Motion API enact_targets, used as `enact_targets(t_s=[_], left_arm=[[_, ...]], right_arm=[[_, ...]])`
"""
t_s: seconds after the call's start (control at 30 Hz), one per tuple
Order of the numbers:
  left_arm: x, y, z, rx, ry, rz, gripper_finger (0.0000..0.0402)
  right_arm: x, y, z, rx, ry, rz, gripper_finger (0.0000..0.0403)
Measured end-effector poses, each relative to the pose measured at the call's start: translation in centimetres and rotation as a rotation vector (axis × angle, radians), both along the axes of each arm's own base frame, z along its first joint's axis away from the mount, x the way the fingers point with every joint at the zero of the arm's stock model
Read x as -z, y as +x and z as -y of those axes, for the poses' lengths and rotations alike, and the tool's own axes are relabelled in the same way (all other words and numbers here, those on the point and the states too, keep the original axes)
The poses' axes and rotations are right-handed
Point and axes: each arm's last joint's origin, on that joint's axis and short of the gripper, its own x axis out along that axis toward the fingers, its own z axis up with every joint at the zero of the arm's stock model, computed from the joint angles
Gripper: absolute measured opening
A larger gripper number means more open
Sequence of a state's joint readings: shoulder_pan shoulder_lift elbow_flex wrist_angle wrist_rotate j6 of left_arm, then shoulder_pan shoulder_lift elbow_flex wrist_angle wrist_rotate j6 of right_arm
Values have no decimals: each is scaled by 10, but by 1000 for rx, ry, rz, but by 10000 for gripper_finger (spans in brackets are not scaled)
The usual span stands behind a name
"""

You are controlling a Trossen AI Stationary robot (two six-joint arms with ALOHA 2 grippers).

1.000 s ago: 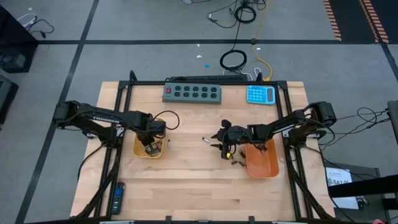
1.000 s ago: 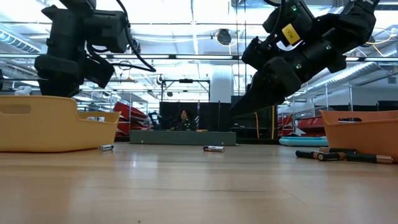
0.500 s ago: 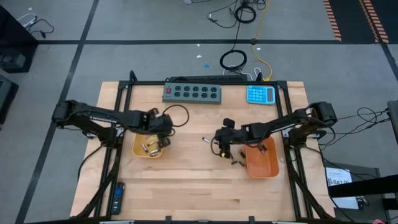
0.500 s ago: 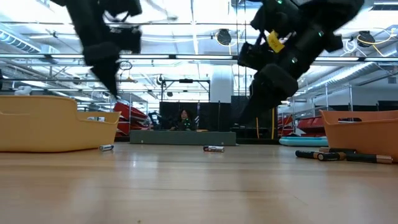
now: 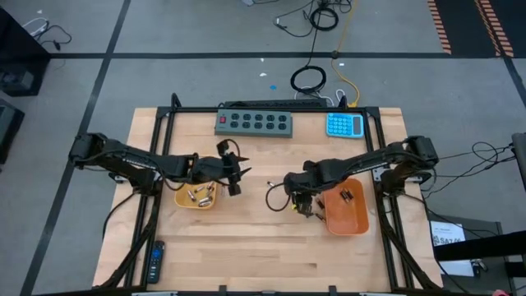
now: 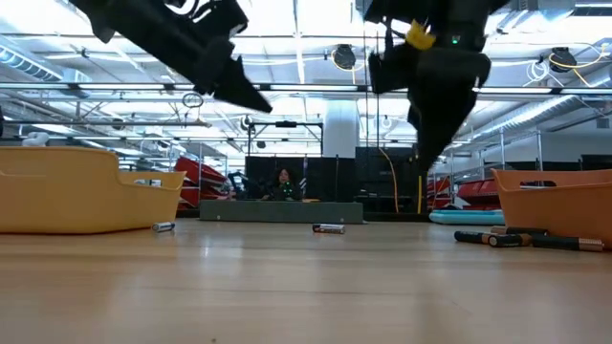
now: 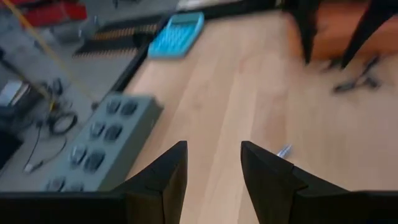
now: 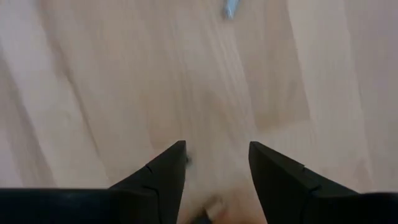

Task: Sort batteries
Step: Put the black battery into the orange bin

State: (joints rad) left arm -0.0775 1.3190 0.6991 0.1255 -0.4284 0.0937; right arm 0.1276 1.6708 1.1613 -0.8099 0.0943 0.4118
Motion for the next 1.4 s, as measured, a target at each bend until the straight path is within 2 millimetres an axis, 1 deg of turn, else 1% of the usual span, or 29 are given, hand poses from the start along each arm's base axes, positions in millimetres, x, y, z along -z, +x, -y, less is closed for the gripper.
enact_targets(t_s=[0.13, 0.23, 0.33, 0.4, 0.47, 0.6, 0.67, 0.77, 0.97, 1.03, 1.17, 1.27, 1.4], left_arm=[[-1, 1, 5, 46, 8, 69, 159], [2, 0, 9, 90, 6, 112, 159], [5, -2, 13, 114, 0, 119, 159], [5, -2, 16, 126, -1, 120, 159], [4, -2, 20, 140, -3, 126, 159], [2, -2, 26, 156, -22, 152, 159], [1, -2, 29, 164, -24, 163, 159], [1, -2, 31, 174, -25, 171, 159], [0, -3, 34, 185, -26, 175, 159], [0, -3, 34, 185, -26, 176, 159], [0, -3, 34, 186, -24, 175, 159], [0, -3, 34, 192, -10, 170, 159], [0, -3, 34, 193, -6, 168, 159]], right_arm=[[7, 9, 0, -14, 19, -186, 166], [16, 18, -2, -117, -8, -328, 167], [20, 26, -4, -199, -11, -415, 167], [22, 29, -5, -213, 32, -447, 172], [27, 33, -5, -181, 92, -474, 182], [38, 34, 3, -20, 172, -563, 199], [42, 33, 6, 41, 176, -607, 200], [41, 30, 10, 97, 199, -650, 196], [42, 31, 14, 113, 236, -653, 188], [46, 31, 14, 105, 253, -677, 188], [63, 31, 14, 81, 254, -762, 187], [71, 31, 15, 62, 271, -793, 187], [71, 31, 16, 63, 328, -800, 187]])
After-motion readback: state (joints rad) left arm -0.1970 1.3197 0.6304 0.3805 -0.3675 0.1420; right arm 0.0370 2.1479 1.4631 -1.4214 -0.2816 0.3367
